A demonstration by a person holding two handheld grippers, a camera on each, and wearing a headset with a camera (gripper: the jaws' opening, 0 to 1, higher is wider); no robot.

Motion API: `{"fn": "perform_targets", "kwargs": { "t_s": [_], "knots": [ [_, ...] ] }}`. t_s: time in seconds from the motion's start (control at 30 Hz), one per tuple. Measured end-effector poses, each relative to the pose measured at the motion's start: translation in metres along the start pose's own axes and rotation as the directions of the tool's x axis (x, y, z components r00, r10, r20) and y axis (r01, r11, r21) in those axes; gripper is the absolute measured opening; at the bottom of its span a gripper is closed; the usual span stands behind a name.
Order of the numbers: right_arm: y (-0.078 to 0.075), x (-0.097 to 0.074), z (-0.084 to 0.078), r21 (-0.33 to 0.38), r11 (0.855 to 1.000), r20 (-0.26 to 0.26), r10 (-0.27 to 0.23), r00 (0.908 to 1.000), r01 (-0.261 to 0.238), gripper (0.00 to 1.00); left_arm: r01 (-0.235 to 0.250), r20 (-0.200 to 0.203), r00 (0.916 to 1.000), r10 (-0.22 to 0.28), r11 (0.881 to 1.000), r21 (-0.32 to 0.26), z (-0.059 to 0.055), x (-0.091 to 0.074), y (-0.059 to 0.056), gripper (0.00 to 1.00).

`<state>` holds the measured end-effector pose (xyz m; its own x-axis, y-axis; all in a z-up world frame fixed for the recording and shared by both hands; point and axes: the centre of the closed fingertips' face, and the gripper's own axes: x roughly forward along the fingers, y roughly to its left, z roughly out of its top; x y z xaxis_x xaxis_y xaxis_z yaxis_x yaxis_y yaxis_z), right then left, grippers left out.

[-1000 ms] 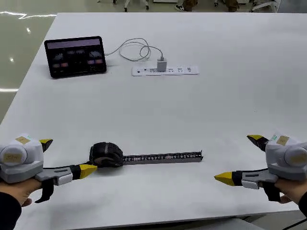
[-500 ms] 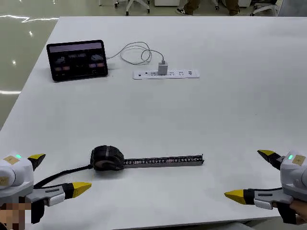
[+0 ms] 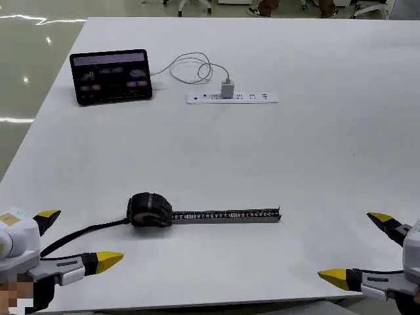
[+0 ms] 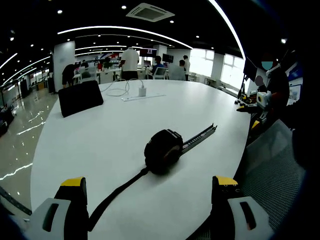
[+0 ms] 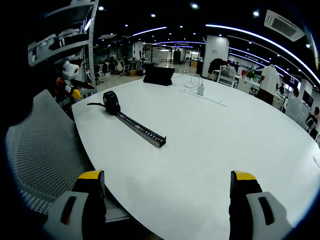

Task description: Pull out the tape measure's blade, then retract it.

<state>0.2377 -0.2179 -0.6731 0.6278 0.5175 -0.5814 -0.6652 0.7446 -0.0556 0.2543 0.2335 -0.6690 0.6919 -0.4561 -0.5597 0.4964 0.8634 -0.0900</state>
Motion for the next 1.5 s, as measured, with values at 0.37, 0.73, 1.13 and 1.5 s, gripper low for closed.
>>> {"fn": "perform_targets", "kwargs": {
  "t_s": [0.37, 0.73, 1.13, 1.5],
  "knots": [
    [0.001, -0.011, -0.008, 0.041, 0.999, -0.001, -0.029, 0.9996, 0.029, 1.0, -0.006, -0.015, 0.9999, 0.005, 1.0, -0.007, -0.002, 0.002, 0.002, 1.0],
    [-0.001, -0.015, -0.008, 0.033, 0.999, -0.004, -0.033, 0.9994, 0.034, 1.0, -0.02, -0.029, 0.9994, 0.021, 1.0, 0.003, -0.004, 0.001, 0.004, 1.0],
    [0.002, -0.015, -0.014, 0.041, 0.999, -0.037, -0.03, 0.9989, 0.031, 1.0, -0.015, -0.025, 0.9996, 0.015, 1.0, 0.001, -0.003, 0.002, 0.002, 1.0],
    [0.0, -0.014, -0.014, 0.017, 0.999, -0.055, -0.036, 0.9978, 0.037, 1.0, -0.002, -0.023, 0.9997, 0.003, 1.0, 0.014, 0.005, 0.006, -0.003, 1.0]
  ]
}}
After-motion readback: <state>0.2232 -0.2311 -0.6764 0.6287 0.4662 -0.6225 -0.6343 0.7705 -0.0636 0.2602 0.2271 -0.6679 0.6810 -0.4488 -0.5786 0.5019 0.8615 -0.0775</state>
